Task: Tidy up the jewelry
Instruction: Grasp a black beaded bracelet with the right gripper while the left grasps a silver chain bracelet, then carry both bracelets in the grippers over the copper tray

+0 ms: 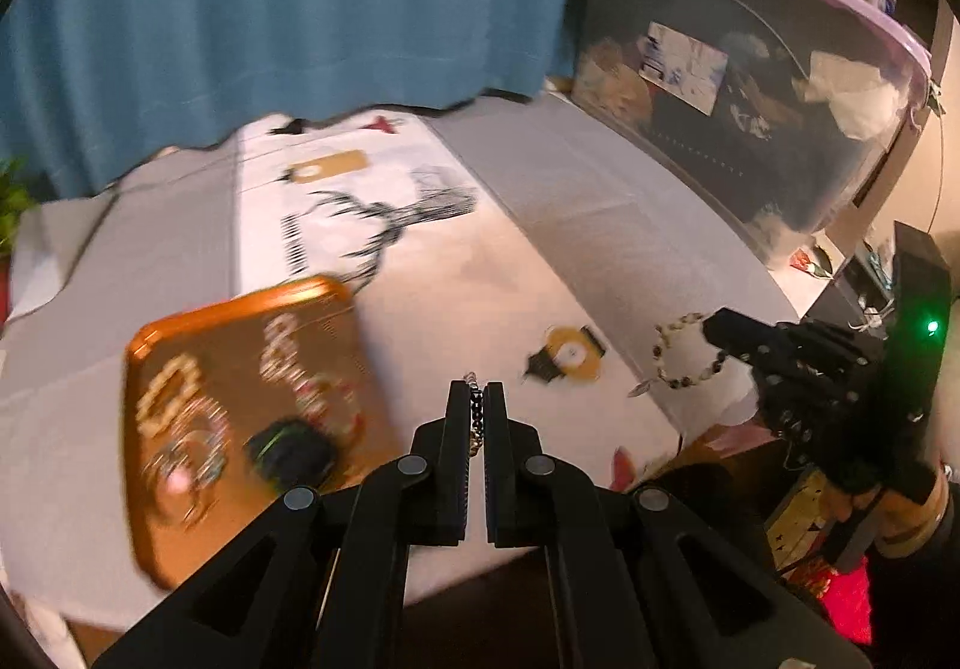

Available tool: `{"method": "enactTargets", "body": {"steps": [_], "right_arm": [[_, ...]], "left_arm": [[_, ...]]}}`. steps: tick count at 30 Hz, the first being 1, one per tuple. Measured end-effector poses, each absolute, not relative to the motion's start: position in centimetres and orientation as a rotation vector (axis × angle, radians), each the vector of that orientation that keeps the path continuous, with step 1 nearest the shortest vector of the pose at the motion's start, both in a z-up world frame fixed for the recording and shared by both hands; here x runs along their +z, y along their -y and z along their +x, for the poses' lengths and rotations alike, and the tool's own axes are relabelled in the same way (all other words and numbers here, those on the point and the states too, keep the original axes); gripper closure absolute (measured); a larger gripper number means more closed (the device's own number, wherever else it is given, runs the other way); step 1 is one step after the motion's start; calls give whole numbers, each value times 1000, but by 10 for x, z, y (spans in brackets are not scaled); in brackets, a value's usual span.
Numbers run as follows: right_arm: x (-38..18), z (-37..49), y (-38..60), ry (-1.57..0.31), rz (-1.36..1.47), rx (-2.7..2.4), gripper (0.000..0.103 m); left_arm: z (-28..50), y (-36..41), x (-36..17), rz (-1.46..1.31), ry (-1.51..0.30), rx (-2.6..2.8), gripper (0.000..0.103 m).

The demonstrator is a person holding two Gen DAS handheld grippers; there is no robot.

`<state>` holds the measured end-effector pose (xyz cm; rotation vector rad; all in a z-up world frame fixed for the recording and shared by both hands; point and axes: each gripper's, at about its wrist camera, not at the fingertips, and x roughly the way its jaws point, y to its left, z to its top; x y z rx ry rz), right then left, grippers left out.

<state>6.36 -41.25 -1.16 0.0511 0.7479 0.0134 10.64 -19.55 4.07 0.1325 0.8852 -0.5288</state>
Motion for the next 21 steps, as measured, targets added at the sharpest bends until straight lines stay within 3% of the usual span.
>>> {"method": "enactTargets", "body": {"steps": [10,21], "right_arm": [[11,-16,328,-723,-11,168,93],[10,-79,252,-761,-57,311,93]], "left_arm": [[9,93,37,95,-872,-361,101],[-73,53,15,52,-870,-315,101]]}}
